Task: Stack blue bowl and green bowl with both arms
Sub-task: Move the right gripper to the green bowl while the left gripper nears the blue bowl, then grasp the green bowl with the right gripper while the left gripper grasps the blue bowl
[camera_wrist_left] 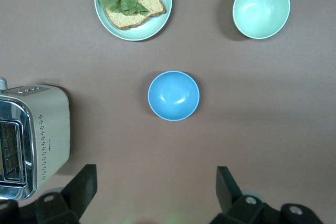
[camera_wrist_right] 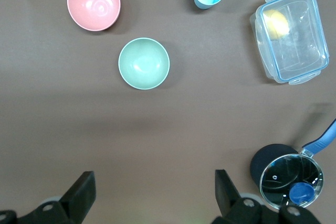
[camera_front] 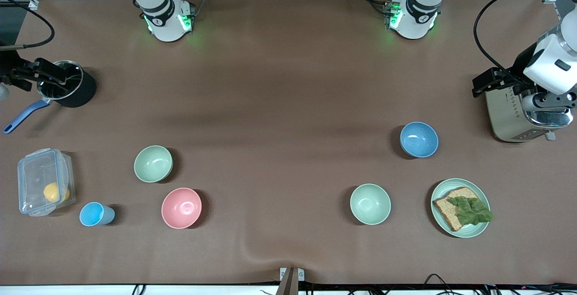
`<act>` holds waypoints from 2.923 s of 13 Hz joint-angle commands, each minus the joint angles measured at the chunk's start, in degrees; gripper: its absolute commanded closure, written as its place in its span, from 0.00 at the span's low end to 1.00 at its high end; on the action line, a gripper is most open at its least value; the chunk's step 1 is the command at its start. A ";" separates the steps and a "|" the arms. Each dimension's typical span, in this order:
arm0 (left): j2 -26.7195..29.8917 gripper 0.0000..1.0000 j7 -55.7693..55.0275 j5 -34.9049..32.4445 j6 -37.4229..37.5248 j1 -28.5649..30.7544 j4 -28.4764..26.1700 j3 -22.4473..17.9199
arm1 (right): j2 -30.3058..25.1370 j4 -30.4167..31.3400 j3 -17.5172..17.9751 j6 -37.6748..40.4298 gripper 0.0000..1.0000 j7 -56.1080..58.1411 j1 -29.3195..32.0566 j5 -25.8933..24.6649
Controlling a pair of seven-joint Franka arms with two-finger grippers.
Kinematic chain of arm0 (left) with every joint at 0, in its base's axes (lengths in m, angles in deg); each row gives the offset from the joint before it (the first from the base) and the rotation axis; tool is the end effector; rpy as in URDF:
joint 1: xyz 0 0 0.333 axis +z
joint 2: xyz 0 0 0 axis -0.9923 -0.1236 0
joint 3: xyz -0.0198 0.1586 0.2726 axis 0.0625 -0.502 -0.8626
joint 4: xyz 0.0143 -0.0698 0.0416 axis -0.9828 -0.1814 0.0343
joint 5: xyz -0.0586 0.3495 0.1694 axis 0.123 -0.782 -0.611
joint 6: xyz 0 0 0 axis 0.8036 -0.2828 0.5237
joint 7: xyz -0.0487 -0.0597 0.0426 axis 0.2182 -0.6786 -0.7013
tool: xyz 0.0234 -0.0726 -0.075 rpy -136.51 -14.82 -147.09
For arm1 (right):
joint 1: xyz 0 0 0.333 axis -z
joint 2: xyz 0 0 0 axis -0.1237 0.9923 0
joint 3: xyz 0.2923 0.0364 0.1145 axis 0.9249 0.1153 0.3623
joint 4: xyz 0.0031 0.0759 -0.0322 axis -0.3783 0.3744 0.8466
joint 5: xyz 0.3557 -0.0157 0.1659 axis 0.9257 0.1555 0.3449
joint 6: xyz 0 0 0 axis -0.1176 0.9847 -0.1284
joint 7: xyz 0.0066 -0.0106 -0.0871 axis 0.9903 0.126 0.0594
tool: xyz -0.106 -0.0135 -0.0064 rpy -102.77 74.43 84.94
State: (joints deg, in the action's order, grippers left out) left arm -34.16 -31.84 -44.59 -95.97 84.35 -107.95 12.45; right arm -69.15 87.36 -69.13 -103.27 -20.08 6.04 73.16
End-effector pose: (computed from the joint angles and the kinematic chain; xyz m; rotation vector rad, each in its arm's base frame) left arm 0.5643 -0.0660 0.6155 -3.1284 -0.0836 0.0889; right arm 0.5451 -0.0251 0.6239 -3.1221 0.0066 0.0841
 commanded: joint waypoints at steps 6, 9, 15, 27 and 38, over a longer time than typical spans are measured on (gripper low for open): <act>0.17 0.00 1.78 0.69 0.78 1.35 -0.07 -0.74 | 0.83 -1.20 0.87 0.48 0.00 -0.23 0.81 -0.18; -4.83 0.00 2.05 0.61 -1.32 1.80 -1.91 -0.74 | 1.44 -1.11 0.87 0.30 0.00 -0.14 0.89 -0.09; -9.31 0.00 1.96 -5.28 -29.49 2.50 -21.75 -0.48 | 16.27 0.12 0.87 -4.25 0.00 1.34 1.77 0.26; -17.23 0.14 2.05 -5.37 -47.30 4.70 -33.64 -0.39 | 39.58 0.30 0.87 -30.09 0.00 8.03 3.62 13.88; -19.08 0.61 2.05 -5.46 -47.38 5.05 -33.65 -0.48 | 38.54 2.67 1.04 -33.11 1.00 8.03 1.16 13.80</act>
State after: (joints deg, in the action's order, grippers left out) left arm -53.34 -30.67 -49.01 -142.35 88.92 -141.14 11.70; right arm -28.57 89.63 -67.88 -137.54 -12.10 8.98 85.77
